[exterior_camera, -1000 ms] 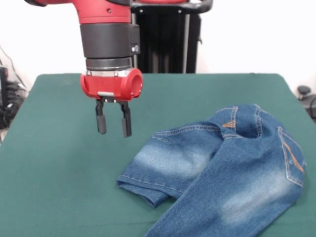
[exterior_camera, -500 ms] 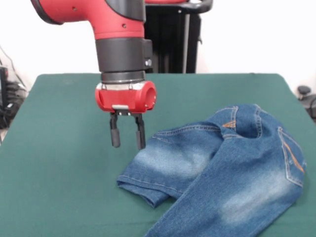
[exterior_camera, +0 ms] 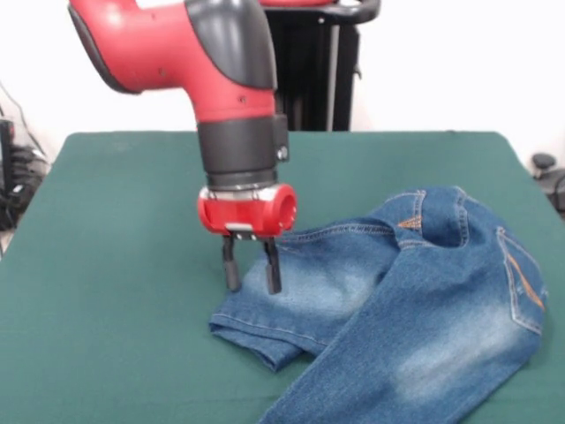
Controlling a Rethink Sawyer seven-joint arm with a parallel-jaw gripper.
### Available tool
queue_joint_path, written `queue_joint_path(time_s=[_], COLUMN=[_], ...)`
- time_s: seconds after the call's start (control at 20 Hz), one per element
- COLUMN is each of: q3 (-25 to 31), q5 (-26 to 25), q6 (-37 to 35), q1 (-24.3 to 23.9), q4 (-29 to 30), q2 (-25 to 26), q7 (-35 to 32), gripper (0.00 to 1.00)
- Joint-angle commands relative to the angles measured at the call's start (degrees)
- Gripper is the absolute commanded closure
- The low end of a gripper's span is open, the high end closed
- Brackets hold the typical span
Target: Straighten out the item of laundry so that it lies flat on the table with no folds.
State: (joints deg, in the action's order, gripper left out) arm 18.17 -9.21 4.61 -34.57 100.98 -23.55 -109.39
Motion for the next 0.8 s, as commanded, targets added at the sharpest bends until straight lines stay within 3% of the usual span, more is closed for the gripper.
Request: queue_joint_path(time_s=[0.05,0.35,0.8], q3=[6.38,8.71,6.0], q5=[-1.3,-2.75,-2.03], q6=[-3.28,0.12,-0.43], q1=[1.02,-1.36,0.86], q4=[-3.61,-4.59,-3.02], q2=[12.16,17.69,13.32], q7=[-4.39,-5.61,-7.01], gripper=[0.0,0.0,0.0])
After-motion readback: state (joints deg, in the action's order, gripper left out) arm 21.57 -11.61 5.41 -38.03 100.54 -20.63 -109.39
